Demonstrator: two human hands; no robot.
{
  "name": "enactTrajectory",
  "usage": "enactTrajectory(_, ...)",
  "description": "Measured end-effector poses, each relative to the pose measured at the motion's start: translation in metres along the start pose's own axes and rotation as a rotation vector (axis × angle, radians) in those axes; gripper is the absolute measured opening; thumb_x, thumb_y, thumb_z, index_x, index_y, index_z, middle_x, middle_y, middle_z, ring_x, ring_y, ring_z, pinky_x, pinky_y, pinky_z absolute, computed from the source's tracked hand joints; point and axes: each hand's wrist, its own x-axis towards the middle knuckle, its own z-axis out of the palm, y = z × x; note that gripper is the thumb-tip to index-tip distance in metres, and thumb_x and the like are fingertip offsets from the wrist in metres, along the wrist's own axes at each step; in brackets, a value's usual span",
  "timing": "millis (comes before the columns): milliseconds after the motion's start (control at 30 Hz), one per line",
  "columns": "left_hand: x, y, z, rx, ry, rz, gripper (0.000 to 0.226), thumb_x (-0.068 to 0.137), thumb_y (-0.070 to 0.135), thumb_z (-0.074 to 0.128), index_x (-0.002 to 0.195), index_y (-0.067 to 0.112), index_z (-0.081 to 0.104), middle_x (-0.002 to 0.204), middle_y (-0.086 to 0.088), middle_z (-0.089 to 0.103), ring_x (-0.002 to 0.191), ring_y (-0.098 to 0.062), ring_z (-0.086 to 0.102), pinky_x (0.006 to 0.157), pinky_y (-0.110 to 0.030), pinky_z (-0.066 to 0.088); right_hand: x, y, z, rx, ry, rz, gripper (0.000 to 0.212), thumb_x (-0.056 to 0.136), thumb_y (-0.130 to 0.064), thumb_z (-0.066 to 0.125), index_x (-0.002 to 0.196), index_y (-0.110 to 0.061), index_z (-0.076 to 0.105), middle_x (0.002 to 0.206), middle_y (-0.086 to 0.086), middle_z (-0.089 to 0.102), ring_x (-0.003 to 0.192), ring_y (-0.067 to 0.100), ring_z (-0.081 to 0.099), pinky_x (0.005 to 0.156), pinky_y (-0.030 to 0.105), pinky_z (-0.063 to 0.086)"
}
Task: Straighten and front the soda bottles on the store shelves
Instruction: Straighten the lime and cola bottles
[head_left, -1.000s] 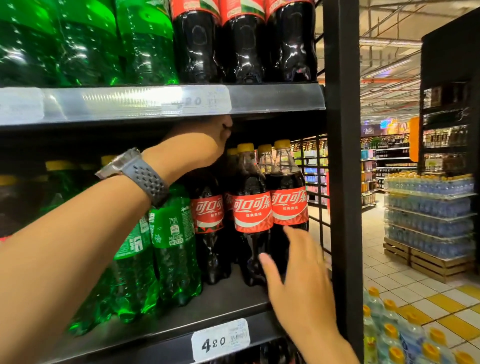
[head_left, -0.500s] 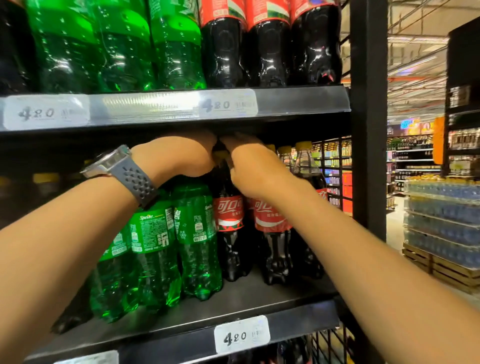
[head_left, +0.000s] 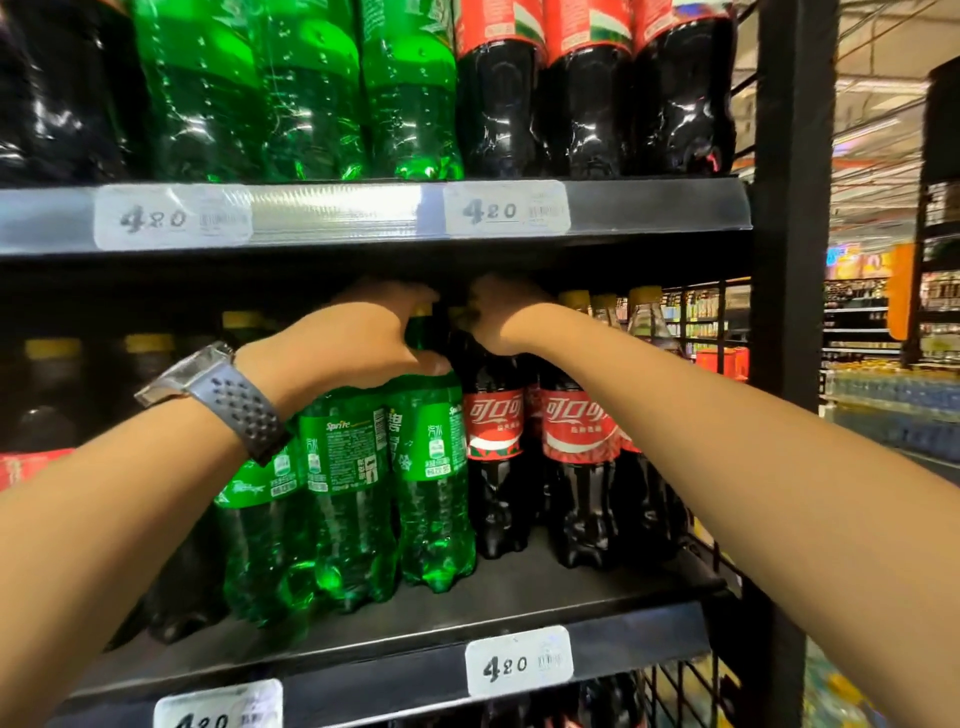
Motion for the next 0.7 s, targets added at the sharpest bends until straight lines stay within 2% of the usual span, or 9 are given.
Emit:
enactTrajectory(167, 0.004, -0.001, 0.0, -0.006, -0.039, -0.005, 0.079, 0.077, 0.046, 0.075, 0.145, 0.023, 0.04, 0.143, -0.001, 0.049, 0.127, -0.022, 0.048, 0.103, -0.036, 0.042, -0.005, 0.006, -0.01, -0.008, 0.022, 0.005, 0.04, 0.095, -0.039, 0.05, 0.118, -0.007, 0.058, 0.119, 0.016, 0.059, 0.106, 0.034, 0.056, 0.073, 0.028, 0.038)
enactTrajectory(267, 0.003, 0.001, 0.001, 0.038, -0.044, -0.001, 0.081, 0.079, 0.048, 0.072, 0.147, 0.024, 0.036, 0.146, -0.001, 0.046, 0.13, -0.022, 0.046, 0.104, -0.034, 0.04, -0.008, 0.007, -0.014, -0.004, 0.007, 0.016, 0.041, 0.093, -0.043, 0.052, 0.116, -0.01, 0.059, 0.115, 0.013, 0.06, 0.098, 0.031, 0.056, 0.071, 0.029, 0.037)
enactTrajectory(300, 0.002, 0.003, 0.001, 0.061, -0.045, 0.0, 0.082, 0.079, 0.048, 0.071, 0.148, 0.024, 0.033, 0.146, -0.002, 0.046, 0.129, -0.023, 0.046, 0.103, -0.031, 0.04, -0.01, 0.007, -0.015, 0.003, 0.005, 0.021, 0.042, 0.092, -0.045, 0.053, 0.115, -0.011, 0.06, 0.112, 0.012, 0.06, 0.093, 0.03, 0.055, 0.071, 0.029, 0.037)
enactTrajectory(400, 0.002, 0.01, -0.003, 0.074, -0.006, 0.007, 0.08, 0.08, 0.045, 0.069, 0.148, 0.031, 0.029, 0.14, -0.003, 0.052, 0.12, -0.024, 0.053, 0.086, -0.024, 0.041, -0.014, 0.01, -0.017, 0.026, 0.034, 0.043, 0.046, 0.086, -0.05, 0.059, 0.112, -0.012, 0.06, 0.108, 0.01, 0.059, 0.087, 0.026, 0.052, 0.073, 0.031, 0.044)
enactTrajectory(467, 0.013, 0.015, -0.006, -0.002, 0.012, 0.027, 0.068, 0.084, 0.037, 0.063, 0.145, 0.032, 0.035, 0.137, -0.003, 0.054, 0.117, -0.024, 0.055, 0.091, -0.028, 0.044, -0.018, 0.01, -0.02, 0.018, 0.031, 0.037, 0.054, 0.084, -0.055, 0.06, 0.116, -0.012, 0.059, 0.11, 0.01, 0.06, 0.093, 0.027, 0.056, 0.082, 0.035, 0.05)
enactTrajectory(533, 0.031, 0.021, -0.005, -0.092, -0.064, 0.042, 0.055, 0.086, 0.017, 0.058, 0.139, 0.02, 0.044, 0.133, -0.008, 0.058, 0.117, -0.027, 0.056, 0.098, -0.039, 0.046, -0.022, 0.01, -0.026, 0.001, -0.002, -0.001, 0.058, 0.084, -0.057, 0.059, 0.121, -0.012, 0.058, 0.112, 0.01, 0.06, 0.098, 0.029, 0.058, 0.088, 0.036, 0.05)
enactTrajectory(600, 0.048, 0.026, -0.002, -0.132, -0.153, 0.039, 0.043, 0.086, 0.001, 0.053, 0.129, 0.004, 0.054, 0.123, -0.017, 0.062, 0.11, -0.033, 0.059, 0.094, -0.044, 0.048, -0.026, 0.009, -0.033, -0.036, -0.028, -0.036, 0.051, 0.088, -0.047, 0.059, 0.124, -0.011, 0.058, 0.114, 0.011, 0.061, 0.098, 0.029, 0.059, 0.085, 0.032, 0.05)
enactTrajectory(700, 0.06, 0.035, -0.001, -0.023, -0.127, 0.074, 0.023, 0.088, 0.013, 0.054, 0.105, 0.005, 0.067, 0.091, -0.013, 0.067, 0.08, -0.029, 0.06, 0.068, -0.033, 0.048, -0.034, 0.019, -0.042, -0.078, 0.03, -0.064, 0.03, 0.091, -0.025, 0.056, 0.119, -0.015, 0.06, 0.112, 0.011, 0.064, 0.093, 0.029, 0.06, 0.081, 0.034, 0.052)
